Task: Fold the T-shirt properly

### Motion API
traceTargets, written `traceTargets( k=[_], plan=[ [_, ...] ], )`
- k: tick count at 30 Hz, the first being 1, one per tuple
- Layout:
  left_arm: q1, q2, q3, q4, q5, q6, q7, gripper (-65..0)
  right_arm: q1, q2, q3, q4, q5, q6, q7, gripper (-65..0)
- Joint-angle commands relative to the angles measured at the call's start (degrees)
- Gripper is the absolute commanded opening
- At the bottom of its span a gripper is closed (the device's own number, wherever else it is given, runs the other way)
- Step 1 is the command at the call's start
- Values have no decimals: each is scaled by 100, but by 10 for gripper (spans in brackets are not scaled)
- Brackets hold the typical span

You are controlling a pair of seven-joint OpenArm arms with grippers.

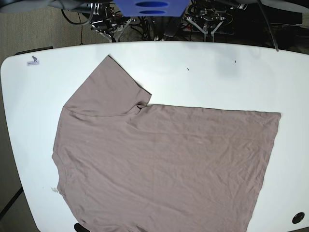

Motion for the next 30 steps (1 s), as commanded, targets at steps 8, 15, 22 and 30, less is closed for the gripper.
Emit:
traceTargets(
  k=[8, 15, 22, 30],
  plan=[
    [-24, -30, -22, 12, -26, -36, 309, -650, 107, 4, 5, 27, 26, 57, -114, -650],
    [0, -51, -18, 98, 48, -93, 1423, -600, 59, 38, -15, 27, 13, 54, -257, -650],
    [343, -125, -50, 491, 190, -76, 1027, -638, -184, 24, -22, 27, 27, 54, 189, -650],
    [421, -165, -37, 381, 51, -88, 278, -643, -421, 68, -34, 27, 68, 58, 502, -650]
  ],
)
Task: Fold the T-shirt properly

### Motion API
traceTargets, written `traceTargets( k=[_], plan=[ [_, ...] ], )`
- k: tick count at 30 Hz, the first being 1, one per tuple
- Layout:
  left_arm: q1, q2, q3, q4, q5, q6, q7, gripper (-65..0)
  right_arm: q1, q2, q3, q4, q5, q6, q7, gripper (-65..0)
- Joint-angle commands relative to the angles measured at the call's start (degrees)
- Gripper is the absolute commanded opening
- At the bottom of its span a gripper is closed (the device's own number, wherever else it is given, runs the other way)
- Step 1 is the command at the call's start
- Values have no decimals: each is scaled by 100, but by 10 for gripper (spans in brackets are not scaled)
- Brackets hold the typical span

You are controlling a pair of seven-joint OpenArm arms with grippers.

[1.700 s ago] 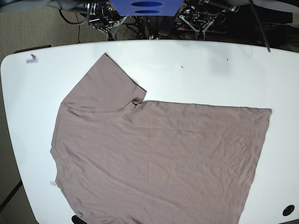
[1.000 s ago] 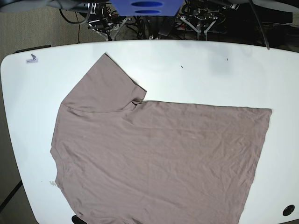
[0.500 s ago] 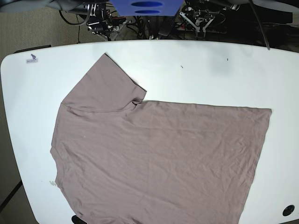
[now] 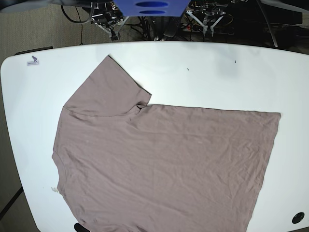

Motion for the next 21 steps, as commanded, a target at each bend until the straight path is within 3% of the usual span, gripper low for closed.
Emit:
traceTargets(
  k=[1, 12, 21],
  plan=[
    [-14, -37, 9, -68, -41, 3, -56, -643, -7, 44, -3, -1, 20, 11, -22, -650],
    [-27, -120, 113, -394, -59, -21, -293, -646, 2, 71, 33, -1, 3, 47, -106, -650],
    [-97, -264, 201, -290, -67, -131, 51, -642, -3, 85, 16, -1, -24, 52, -45, -650]
  ],
)
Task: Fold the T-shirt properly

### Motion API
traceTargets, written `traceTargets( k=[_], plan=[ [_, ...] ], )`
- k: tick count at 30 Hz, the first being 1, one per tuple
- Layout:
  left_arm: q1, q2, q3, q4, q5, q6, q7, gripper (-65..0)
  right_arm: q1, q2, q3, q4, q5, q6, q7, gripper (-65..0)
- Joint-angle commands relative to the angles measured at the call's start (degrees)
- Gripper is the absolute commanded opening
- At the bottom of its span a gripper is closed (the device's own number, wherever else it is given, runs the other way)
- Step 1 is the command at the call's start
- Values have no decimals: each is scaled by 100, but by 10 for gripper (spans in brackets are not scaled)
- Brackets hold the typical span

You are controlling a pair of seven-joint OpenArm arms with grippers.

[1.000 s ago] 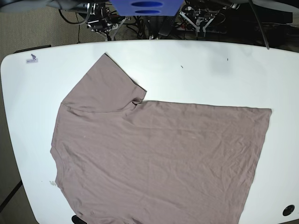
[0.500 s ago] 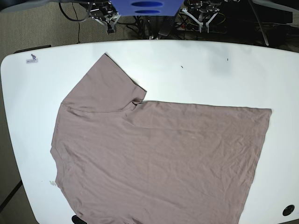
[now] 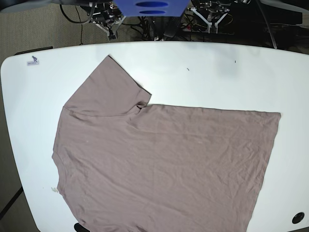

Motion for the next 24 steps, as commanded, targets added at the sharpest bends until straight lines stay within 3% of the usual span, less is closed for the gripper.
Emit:
traceTargets(
  k=[1, 7, 19, 24],
  plan=[
    [-20, -53, 8, 43, 6, -8, 34, -641, -4, 16, -5, -1, -13, 34, 26, -650],
    [2, 25, -122, 152, 86, -86, 489, -646, -24, 14, 4, -1, -22, 45, -49, -650],
    [38, 144, -183, 322, 46, 16, 614, -650, -198, 31, -4, -1, -19, 57, 4, -650],
    [153, 88, -169, 262, 31, -6, 374, -649, -295, 100, -1, 7, -45, 63, -4, -650]
  ],
)
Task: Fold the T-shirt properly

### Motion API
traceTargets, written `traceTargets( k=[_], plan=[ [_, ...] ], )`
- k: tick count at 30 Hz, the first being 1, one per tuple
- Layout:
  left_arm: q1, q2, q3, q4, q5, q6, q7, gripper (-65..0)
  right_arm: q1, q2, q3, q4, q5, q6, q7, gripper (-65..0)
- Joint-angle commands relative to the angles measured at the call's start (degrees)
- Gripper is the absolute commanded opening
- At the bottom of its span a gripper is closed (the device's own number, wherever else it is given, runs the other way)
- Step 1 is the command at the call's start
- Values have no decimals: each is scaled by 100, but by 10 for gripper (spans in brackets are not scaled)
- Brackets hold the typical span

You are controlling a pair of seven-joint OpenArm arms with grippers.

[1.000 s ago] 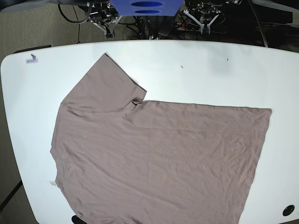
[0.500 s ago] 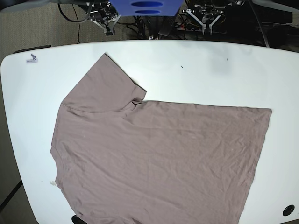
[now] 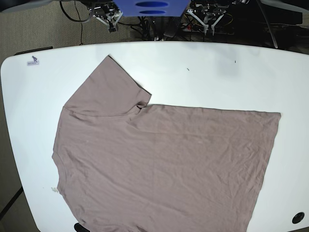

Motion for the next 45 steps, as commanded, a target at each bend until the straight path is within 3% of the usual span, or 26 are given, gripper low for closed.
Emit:
traceTargets(
  k=[1, 7, 13, 17, 27, 45],
  plan=[
    [192, -103, 22, -67, -32, -35, -320, -649, -90, 133, -7, 11, -37, 47, -3, -650],
    [536, -185, 25, 37, -91, -58, -903, -648, -359, 215, -24, 184, -28, 59, 16, -650],
    [1354, -354, 13, 867, -170, -130, -1466, -650, -1081, 133, -51, 854, -14, 124, 149, -650],
    [1536, -399, 2, 1102, -125, -106, -1443, -650, -1252, 125, -54, 986, -8, 125, 140, -650],
    [1342, -460, -12, 1179, -15, -14, -620, -650, -1183, 90, -44, 746, -83, 134, 167, -650],
    [942, -413, -19, 900, 4, -53, -610, -649, -1037, 96, -43, 660, -64, 172, 129, -650]
  ],
)
